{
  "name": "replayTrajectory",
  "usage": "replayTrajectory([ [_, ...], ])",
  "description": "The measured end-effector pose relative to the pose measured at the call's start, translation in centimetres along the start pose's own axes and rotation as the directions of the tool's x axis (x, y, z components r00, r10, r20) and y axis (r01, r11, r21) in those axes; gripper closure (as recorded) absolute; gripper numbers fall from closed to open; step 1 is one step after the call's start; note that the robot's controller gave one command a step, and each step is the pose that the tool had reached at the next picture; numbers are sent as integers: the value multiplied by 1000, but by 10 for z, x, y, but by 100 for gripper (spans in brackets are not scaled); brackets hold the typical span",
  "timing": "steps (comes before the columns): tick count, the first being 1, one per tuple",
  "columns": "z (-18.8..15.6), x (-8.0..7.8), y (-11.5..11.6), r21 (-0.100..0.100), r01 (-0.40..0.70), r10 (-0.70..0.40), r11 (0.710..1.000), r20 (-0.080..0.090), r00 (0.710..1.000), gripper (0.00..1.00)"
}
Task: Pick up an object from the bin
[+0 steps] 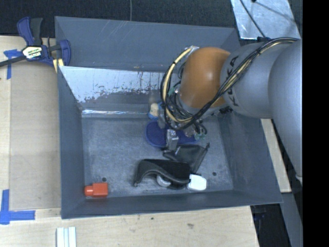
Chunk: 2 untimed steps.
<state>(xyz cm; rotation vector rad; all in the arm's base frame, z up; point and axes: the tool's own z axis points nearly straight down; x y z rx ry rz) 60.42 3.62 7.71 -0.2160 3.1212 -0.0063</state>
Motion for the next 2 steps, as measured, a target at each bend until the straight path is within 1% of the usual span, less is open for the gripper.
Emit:
replayTrajectory([
  [1, -111, 21, 5, -4, 8, -8, 1000, -1, 1000, 100],
  [2, -189, 59, -19, -2, 45, -45, 999, -2, 999, 100],
])
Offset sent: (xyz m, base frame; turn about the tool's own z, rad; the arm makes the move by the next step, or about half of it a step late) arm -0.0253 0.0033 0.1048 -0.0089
